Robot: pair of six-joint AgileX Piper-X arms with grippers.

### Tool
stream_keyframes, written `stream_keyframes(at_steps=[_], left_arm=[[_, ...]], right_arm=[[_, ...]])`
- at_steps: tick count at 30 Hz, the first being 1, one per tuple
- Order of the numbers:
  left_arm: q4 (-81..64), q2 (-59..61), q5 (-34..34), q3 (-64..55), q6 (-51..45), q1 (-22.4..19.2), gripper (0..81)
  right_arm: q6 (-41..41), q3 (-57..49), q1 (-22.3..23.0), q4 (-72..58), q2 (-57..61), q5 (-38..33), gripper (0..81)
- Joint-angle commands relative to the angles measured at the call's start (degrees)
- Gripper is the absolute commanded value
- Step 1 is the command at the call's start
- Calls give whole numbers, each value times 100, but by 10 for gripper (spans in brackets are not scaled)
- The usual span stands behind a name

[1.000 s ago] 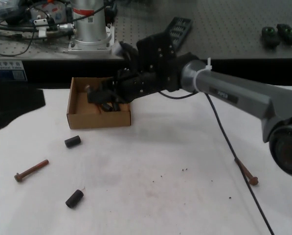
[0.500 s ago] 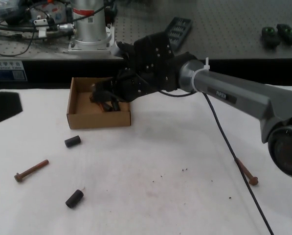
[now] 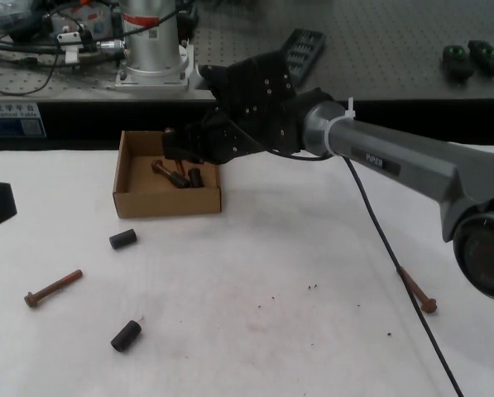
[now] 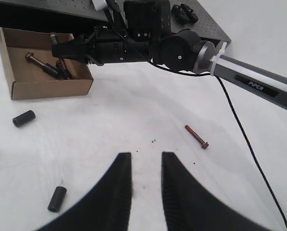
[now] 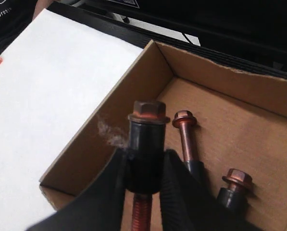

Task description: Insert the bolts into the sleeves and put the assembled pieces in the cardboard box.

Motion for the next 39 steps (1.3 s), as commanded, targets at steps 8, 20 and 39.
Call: stream_keyframes(at_steps=[8, 20, 39], left_arm=[[-58, -41, 114, -28, 62, 12, 348], [-74, -41, -481, -28, 62, 12, 401], [93, -746, -1478, -28, 199, 12, 401]], right_arm=[[372, -109, -123, 738, -356, 759, 401], [661, -98, 502, 4851, -1268, 2533, 397], [1596, 123, 1589, 5372, -1279, 1990, 397]])
